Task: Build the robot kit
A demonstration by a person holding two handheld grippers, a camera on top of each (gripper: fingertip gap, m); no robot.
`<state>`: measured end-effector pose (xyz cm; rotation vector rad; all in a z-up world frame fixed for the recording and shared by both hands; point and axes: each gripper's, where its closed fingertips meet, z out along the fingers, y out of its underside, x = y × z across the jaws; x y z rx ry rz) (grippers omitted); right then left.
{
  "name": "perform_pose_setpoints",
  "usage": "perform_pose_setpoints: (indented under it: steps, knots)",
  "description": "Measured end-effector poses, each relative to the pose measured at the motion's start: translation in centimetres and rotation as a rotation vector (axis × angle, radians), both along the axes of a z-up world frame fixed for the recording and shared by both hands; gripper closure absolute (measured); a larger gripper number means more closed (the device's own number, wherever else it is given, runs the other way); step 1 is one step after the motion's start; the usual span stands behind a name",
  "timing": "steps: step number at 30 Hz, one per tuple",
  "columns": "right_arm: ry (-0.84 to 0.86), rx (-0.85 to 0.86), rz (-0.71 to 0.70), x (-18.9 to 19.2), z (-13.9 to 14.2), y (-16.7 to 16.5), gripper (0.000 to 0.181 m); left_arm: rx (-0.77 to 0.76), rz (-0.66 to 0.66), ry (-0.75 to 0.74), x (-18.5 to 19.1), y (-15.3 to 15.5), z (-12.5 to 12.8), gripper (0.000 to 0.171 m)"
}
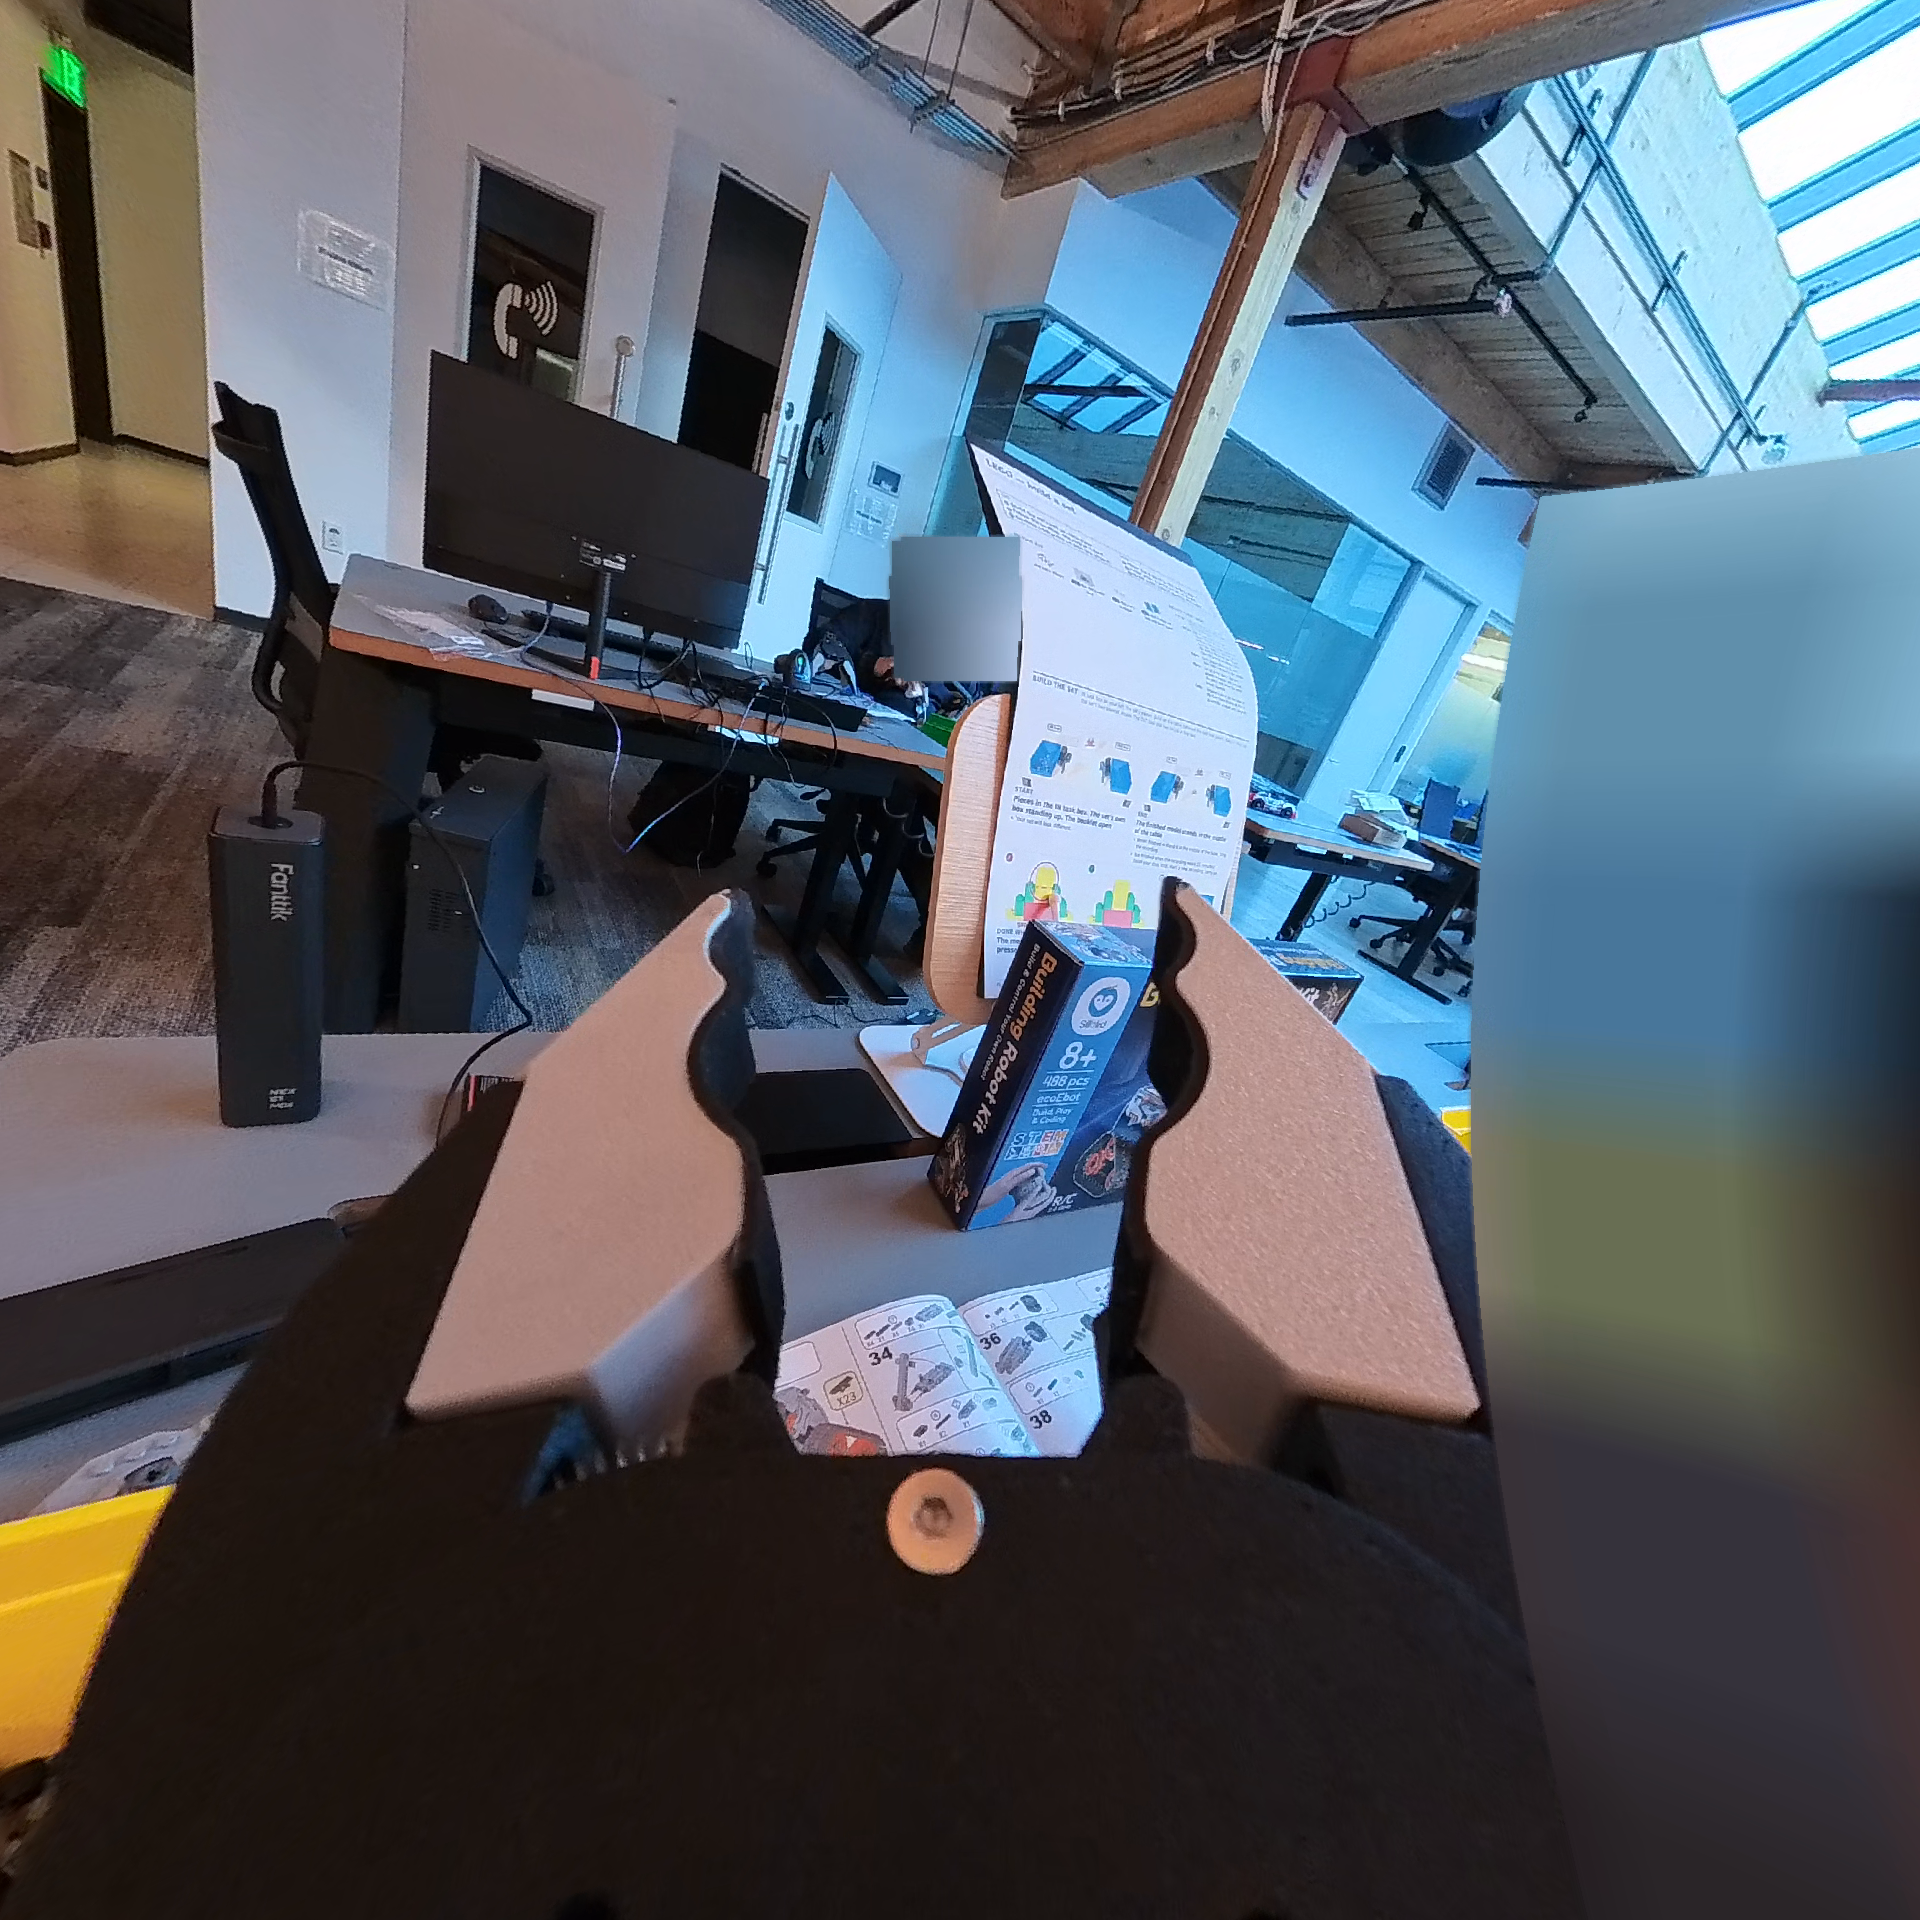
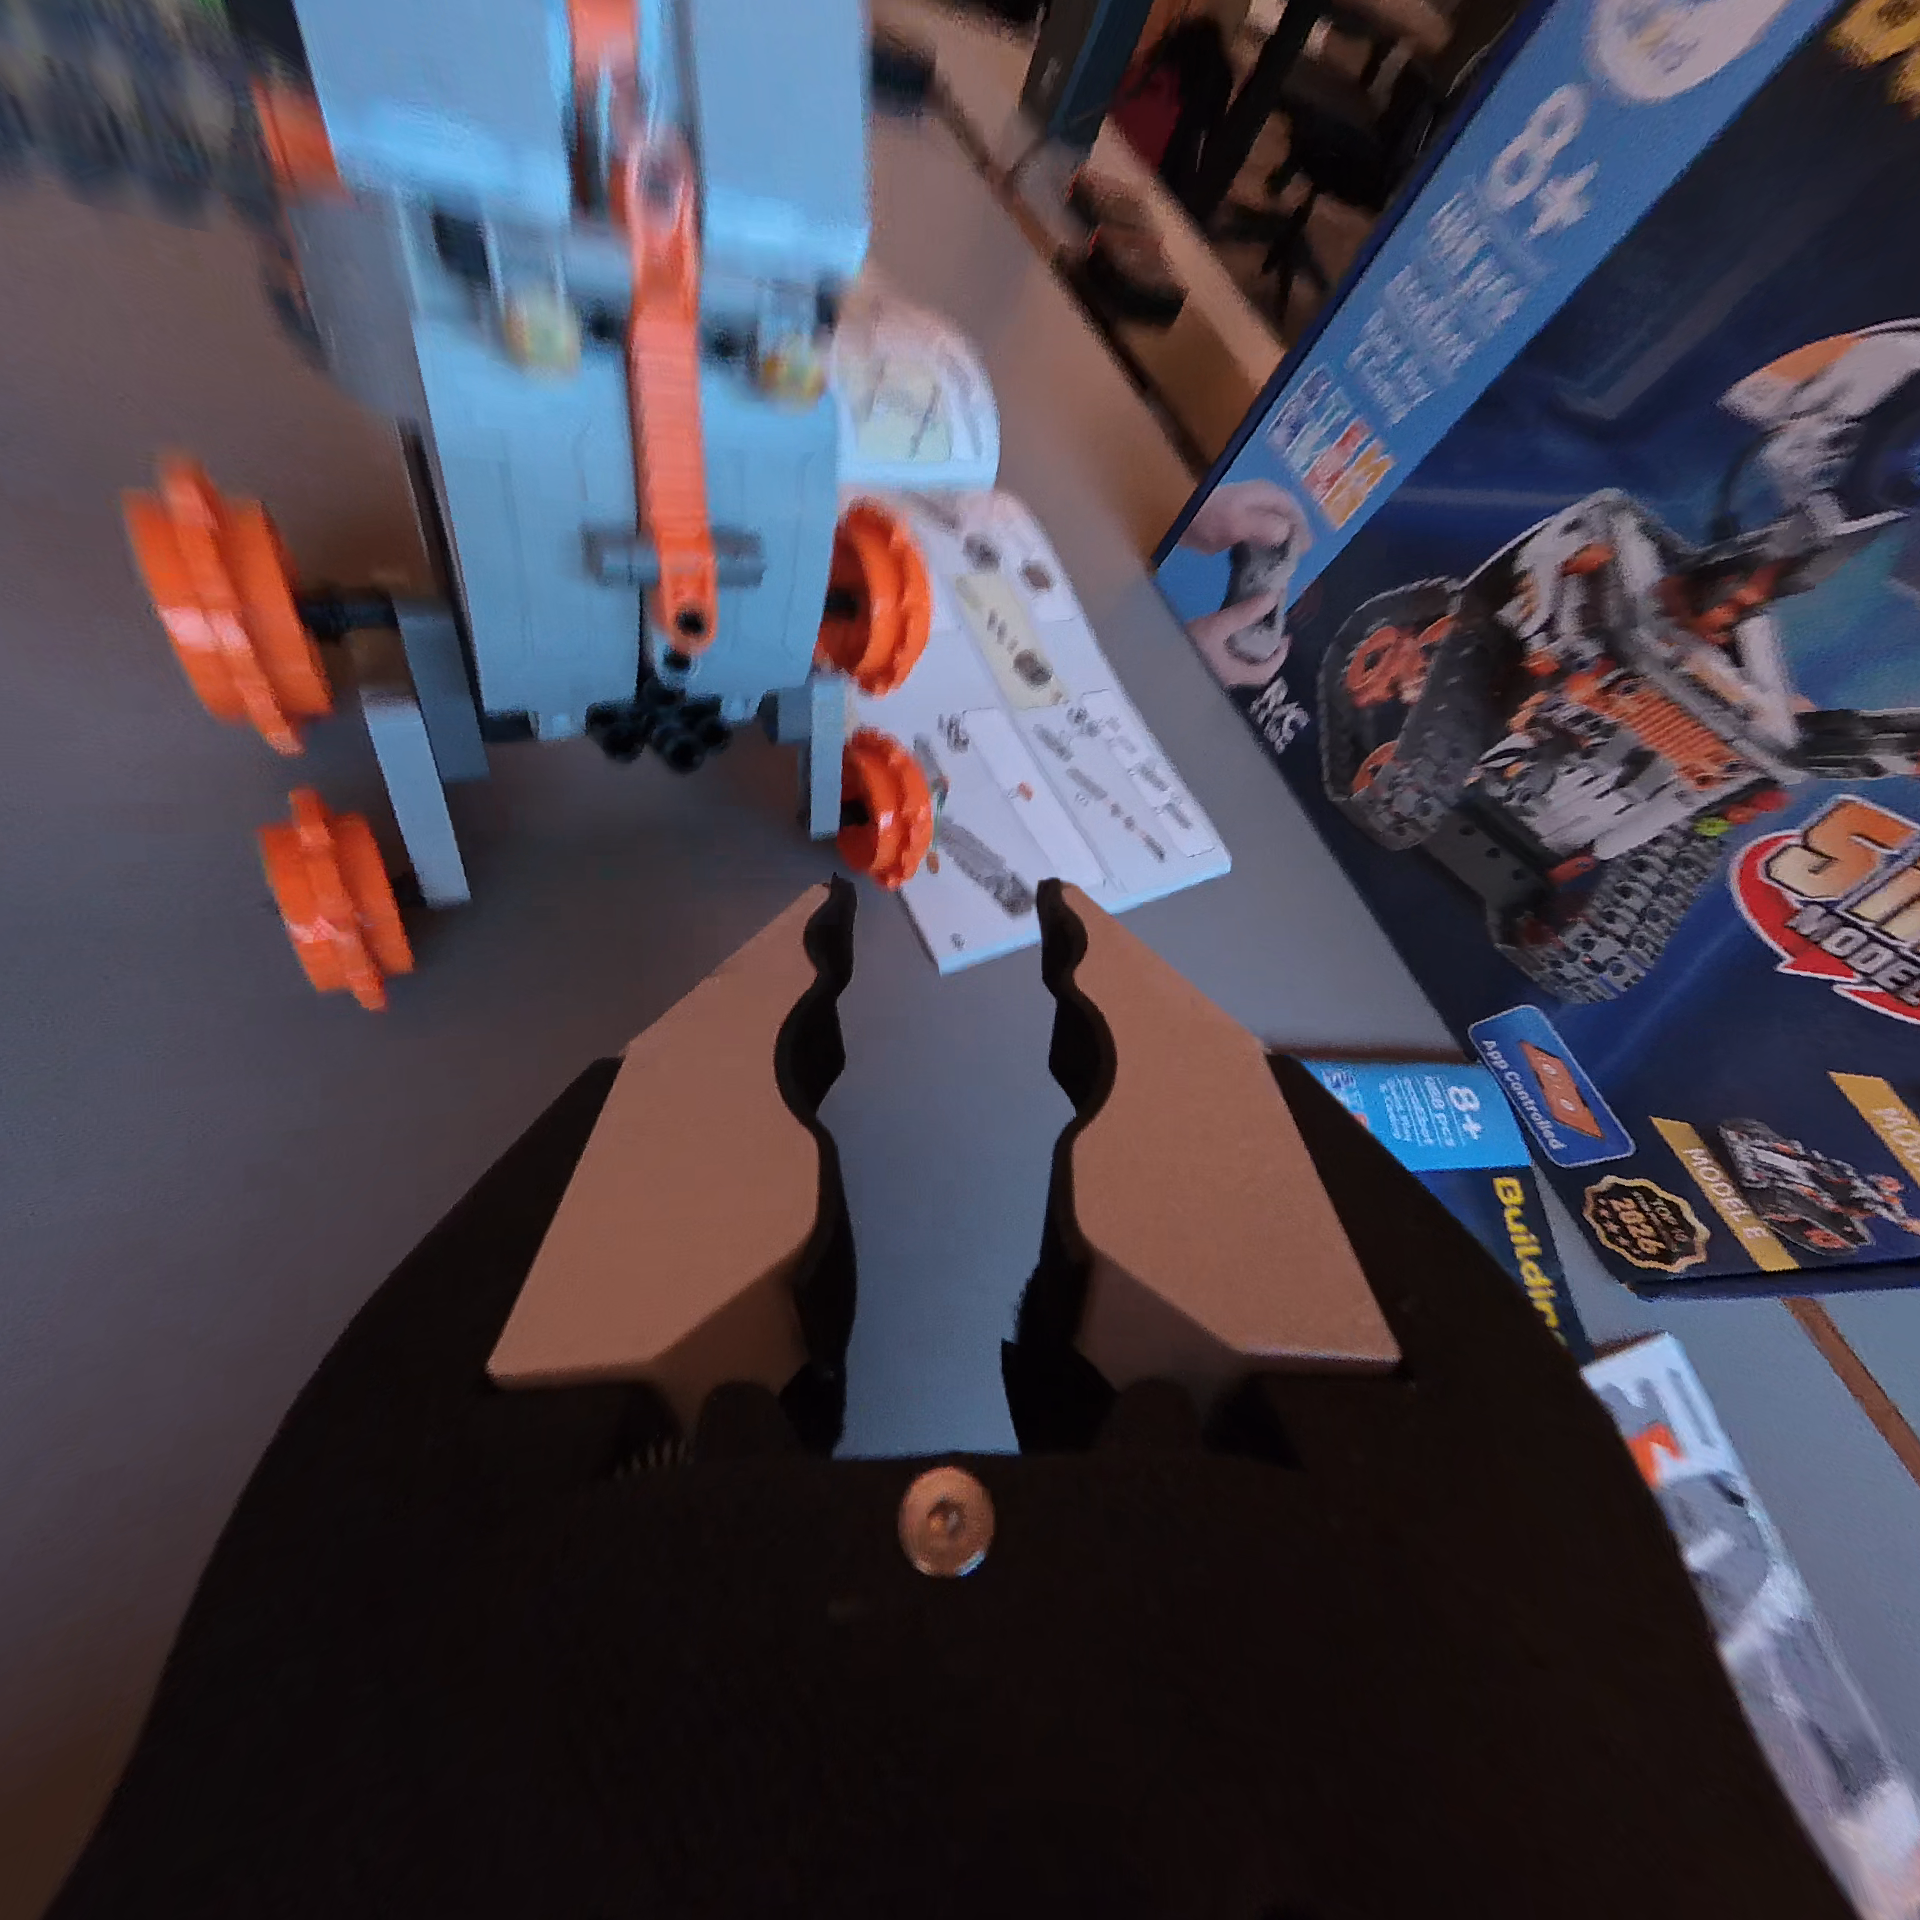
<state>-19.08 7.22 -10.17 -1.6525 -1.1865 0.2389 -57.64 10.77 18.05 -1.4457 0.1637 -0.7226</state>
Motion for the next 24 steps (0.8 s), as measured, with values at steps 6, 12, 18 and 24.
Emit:
perform_pose_setpoints:
  steps: [6, 12, 18, 24]
  knots:
    - [0.343, -0.238, 0.138, -1.6, 3.1, -2.2, 0.111, 0.011, -0.028, -0.005, 0.6, -0.6, 0.3, 0.095]
    - [0.453, -0.333, 0.249, -4.3, 3.5, -3.9, 0.088, 0.034, -0.051, 0.002, 1.4, -1.5, 0.9, 0.095]
    - [0.485, -0.347, 0.256, -6.2, 2.7, -3.3, 0.103, 0.048, -0.070, 0.005, 1.9, -2.2, 1.2, 0.095]
    - [0.407, -0.326, 0.241, -7.3, 0.9, -2.9, 0.114, 0.052, -0.091, 0.004, 2.3, -2.5, 1.3, 0.095]
